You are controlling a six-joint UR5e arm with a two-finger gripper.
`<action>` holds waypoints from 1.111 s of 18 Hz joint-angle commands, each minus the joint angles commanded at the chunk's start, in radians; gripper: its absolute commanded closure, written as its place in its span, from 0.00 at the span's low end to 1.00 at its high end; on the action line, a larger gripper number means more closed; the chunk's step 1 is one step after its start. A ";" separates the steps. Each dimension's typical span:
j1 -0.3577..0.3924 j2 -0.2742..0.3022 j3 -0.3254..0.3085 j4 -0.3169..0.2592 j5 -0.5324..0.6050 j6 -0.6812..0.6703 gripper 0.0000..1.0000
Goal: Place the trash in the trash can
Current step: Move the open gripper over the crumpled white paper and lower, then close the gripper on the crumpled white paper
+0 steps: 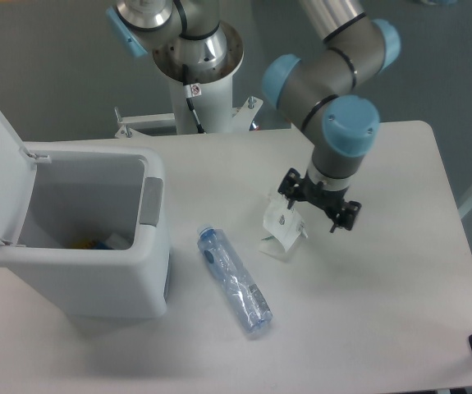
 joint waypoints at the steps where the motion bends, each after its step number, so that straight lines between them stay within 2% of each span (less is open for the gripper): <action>1: 0.002 0.017 -0.028 0.003 0.000 0.000 0.00; 3: 0.000 0.032 -0.063 0.018 0.000 0.006 0.00; 7: -0.018 0.028 -0.065 0.028 0.002 0.000 0.00; 10: -0.052 0.031 -0.091 0.031 0.003 -0.034 0.00; 20: -0.055 0.020 -0.086 0.047 0.009 -0.060 0.01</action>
